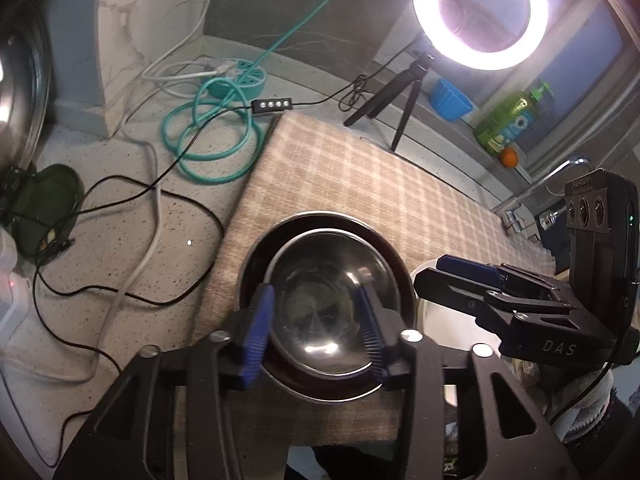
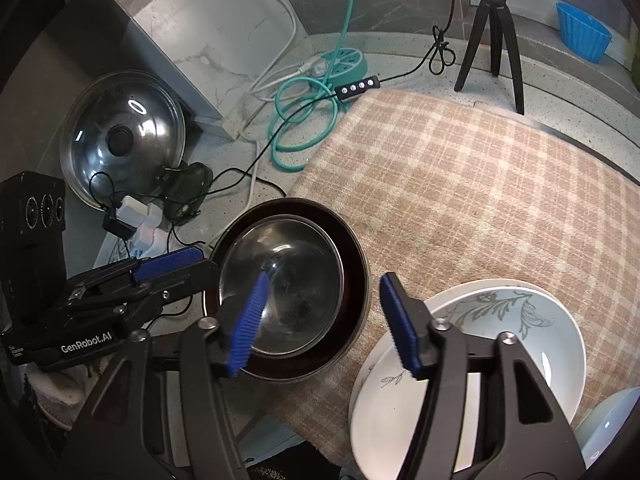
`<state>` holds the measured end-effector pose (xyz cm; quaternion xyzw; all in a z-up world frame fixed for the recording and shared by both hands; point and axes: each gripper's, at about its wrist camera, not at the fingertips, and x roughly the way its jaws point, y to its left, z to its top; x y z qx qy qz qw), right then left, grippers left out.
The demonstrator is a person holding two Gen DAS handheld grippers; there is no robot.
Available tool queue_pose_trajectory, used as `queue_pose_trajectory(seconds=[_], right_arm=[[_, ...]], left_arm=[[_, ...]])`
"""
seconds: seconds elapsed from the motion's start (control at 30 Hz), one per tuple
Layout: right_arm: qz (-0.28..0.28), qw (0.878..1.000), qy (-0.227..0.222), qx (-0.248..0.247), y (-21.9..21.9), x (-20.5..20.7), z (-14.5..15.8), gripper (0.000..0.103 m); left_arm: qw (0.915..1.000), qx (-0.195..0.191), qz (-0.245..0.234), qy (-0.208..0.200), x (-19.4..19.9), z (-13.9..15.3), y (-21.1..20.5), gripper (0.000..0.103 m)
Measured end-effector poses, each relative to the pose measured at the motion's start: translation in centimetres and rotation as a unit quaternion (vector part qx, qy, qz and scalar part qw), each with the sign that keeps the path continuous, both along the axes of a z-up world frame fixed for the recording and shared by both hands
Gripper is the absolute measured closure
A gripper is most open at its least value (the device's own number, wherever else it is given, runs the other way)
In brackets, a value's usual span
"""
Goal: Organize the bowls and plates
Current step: 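Nest the red-outside bowl with the plain steel bowl and open both grippers, then move both grippers to the pale blue ceramic bowl and grip its rim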
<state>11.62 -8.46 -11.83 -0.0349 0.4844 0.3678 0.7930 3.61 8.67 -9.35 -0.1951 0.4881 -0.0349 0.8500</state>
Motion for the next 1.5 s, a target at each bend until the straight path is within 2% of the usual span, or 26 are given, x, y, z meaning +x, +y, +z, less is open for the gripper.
queue_pose_trajectory(seconds=[0.07,0.1,0.3,0.67,0.93,1.17,1.23,1.3,1.4,1.5], right_arm=[[0.004,1.0,-0.019,-0.009,-0.6,-0.6,0.5,0.028],[0.004,1.0,-0.027,-0.014,-1.0,-0.8,0.7,0.026],[-0.022,0.997,-0.063,-0.03,-5.0,-2.0,1.8,0.025],[-0.124,0.99,-0.062,-0.013,-15.5,-1.9,3.2,0.025],[-0.196,0.979,-0.059,-0.024,-23.5,-2.5,2.4,0.025],[-0.235,0.97,-0.05,-0.03,-28.3,-3.3,1.4,0.025],[-0.247,0.968,-0.045,-0.029,-29.7,-3.3,1.0,0.027],[-0.256,0.966,-0.037,-0.03,-30.9,-3.4,0.6,0.036],[-0.268,0.963,-0.025,-0.029,-32.5,-3.4,-0.2,0.049],[-0.276,0.961,-0.009,-0.024,-33.9,-3.4,-1.1,0.052]], left_arm=[[0.9998,0.018,-0.006,-0.003,0.0,0.5,-0.8,0.042],[0.9997,0.024,-0.008,-0.007,-0.1,0.7,-1.1,0.041],[0.9981,0.049,-0.027,-0.024,-0.2,1.8,-3.2,0.041],[0.9945,0.06,-0.074,-0.042,0.4,2.8,-8.2,0.041],[0.9886,0.056,-0.133,-0.044,1.1,2.5,-13.9,0.041],[0.9823,0.043,-0.177,-0.042,1.6,2.1,-18.4,0.041],[0.9798,0.041,-0.191,-0.041,1.7,1.9,-19.8,0.044],[0.9778,0.035,-0.203,-0.04,1.7,1.6,-21.2,0.045],[0.9754,0.022,-0.217,-0.031,2.0,1.0,-22.8,0.054],[0.9725,0.02,-0.231,-0.024,2.3,0.4,-24.5,0.067]])
